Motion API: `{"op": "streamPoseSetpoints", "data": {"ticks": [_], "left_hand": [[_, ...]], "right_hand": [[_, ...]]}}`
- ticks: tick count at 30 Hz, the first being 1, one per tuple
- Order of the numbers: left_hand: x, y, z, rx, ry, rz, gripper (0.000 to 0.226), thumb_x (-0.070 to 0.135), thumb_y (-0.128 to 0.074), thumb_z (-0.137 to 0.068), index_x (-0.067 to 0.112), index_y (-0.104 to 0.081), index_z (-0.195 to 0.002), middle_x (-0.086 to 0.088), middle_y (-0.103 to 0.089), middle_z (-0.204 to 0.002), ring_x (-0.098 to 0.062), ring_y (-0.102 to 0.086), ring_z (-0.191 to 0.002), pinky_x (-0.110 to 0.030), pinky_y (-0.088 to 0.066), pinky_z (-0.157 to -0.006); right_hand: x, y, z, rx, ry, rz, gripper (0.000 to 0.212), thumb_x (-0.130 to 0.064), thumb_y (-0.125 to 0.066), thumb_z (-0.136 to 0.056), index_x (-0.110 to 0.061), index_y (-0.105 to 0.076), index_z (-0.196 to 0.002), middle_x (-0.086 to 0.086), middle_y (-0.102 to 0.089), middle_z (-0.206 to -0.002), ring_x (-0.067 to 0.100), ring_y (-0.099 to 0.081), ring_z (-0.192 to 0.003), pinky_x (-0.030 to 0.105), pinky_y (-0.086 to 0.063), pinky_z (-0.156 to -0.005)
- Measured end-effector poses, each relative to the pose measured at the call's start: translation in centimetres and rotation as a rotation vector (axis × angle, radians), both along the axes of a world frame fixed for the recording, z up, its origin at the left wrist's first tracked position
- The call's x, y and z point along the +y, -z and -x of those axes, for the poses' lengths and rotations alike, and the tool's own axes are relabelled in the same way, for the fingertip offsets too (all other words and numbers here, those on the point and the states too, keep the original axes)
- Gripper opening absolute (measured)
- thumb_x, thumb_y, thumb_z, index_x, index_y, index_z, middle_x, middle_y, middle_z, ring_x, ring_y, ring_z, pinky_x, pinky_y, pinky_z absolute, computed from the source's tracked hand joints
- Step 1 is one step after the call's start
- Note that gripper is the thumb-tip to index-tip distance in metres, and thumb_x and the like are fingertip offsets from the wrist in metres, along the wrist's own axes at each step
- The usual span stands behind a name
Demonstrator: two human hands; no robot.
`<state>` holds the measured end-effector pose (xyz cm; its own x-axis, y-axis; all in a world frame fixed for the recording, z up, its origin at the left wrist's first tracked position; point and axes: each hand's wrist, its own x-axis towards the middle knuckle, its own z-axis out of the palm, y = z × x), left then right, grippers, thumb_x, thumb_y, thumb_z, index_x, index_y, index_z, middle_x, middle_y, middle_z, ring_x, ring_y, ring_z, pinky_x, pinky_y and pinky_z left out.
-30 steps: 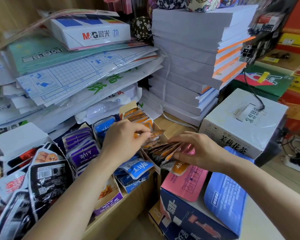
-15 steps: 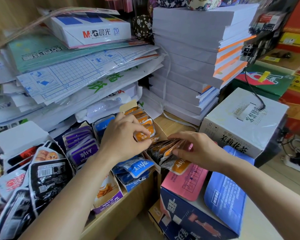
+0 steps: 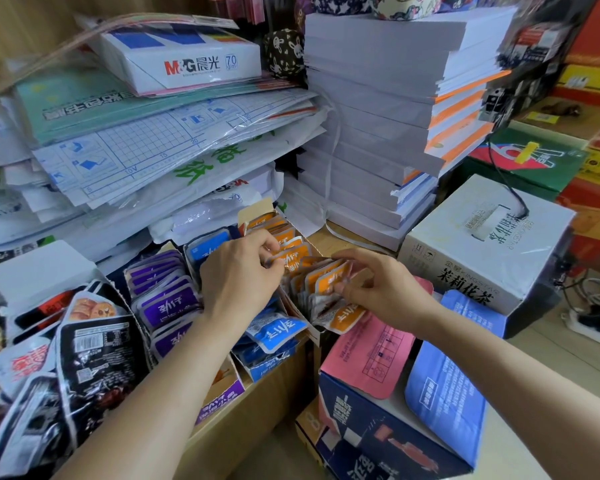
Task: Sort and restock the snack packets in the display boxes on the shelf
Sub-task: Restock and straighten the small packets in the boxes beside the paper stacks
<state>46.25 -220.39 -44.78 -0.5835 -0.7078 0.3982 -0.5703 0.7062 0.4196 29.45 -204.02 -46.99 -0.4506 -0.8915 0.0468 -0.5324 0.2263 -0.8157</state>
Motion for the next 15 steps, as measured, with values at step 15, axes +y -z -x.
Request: {"op": "streamPoseSetpoints", "data": {"ticks": [15], "left_hand": [[-0.9, 0.3, -0.7, -0.075, 0.263, -0.179, 0.011, 0.045, -0.071, -0.089, 0.039, -0.076, -0.095, 0.019, -0.055, -0.106, -0.004, -0.048, -0.108, -0.027, -0.046, -0.076]], "right_hand": [[-1.2, -2.1, -0.5, -0.819, 0.039, 0.158, 0.042, -0.024, -0.066, -0.093, -0.015, -0.063, -0.134, 0.011, -0.072, -0.108, 0.03, -0.074, -0.091, 0.045, -0.06, -0.089]]}}
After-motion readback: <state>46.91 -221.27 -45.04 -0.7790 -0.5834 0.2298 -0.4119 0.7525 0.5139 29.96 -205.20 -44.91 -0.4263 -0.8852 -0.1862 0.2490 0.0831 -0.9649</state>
